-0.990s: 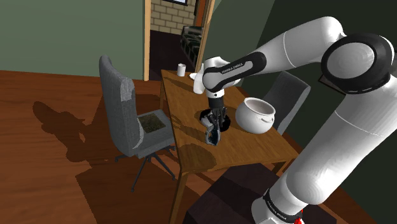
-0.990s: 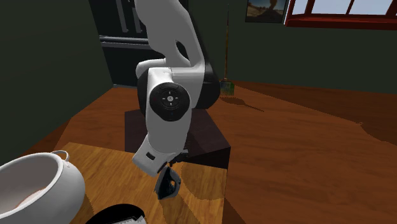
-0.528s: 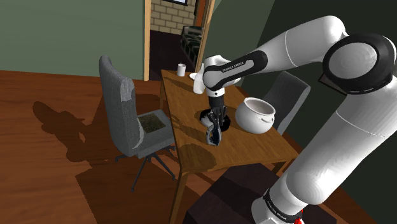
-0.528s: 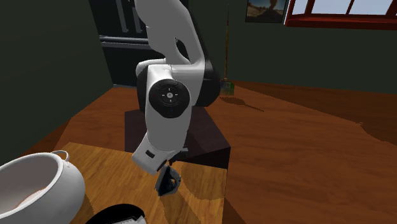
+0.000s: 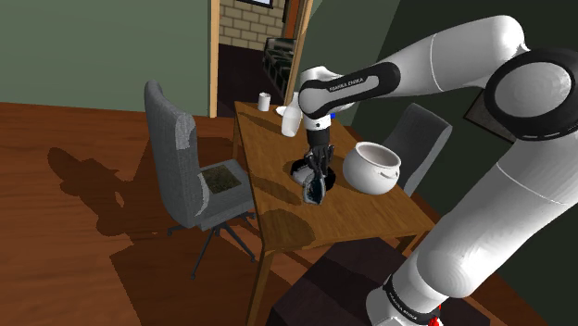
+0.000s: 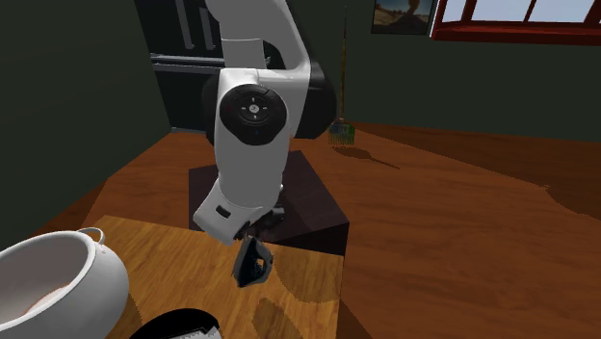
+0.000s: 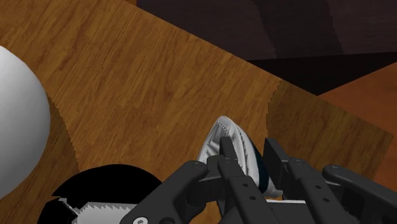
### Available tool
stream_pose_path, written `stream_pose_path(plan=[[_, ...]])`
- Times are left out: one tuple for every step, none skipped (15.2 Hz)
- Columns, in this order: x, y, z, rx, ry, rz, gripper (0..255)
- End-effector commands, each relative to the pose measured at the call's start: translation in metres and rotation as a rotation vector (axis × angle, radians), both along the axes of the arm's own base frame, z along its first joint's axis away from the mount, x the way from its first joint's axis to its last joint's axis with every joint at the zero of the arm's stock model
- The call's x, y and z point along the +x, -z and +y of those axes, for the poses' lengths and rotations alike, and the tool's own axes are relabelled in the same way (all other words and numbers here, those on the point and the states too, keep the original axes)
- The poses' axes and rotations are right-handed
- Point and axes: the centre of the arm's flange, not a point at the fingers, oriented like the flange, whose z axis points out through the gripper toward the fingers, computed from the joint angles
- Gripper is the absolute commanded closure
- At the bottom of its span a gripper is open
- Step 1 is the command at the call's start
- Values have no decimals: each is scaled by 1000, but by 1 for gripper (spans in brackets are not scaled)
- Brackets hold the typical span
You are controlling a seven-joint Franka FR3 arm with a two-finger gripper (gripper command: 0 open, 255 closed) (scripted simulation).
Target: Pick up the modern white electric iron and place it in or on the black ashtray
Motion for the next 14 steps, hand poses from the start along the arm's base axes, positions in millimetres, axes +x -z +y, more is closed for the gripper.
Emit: stream_pose_path(plan=[[0,-11,-1,0,0,0,255],[0,-16,-1,0,0,0,255],[0,-21,-1,0,0,0,255],[0,-26,-1,0,0,0,255],[0,-32,-1,0,0,0,255],[0,-37,-1,0,0,0,255],[0,-42,-1,0,0,0,255],[0,-48,-1,0,0,0,255],[0,-53,-1,0,0,0,255],[0,-58,-1,0,0,0,255],[0,-63,-1,0,0,0,255],[0,-69,-1,0,0,0,255],[0,-74,-1,0,0,0,255],[7,-78,-11,0,0,0,255]])
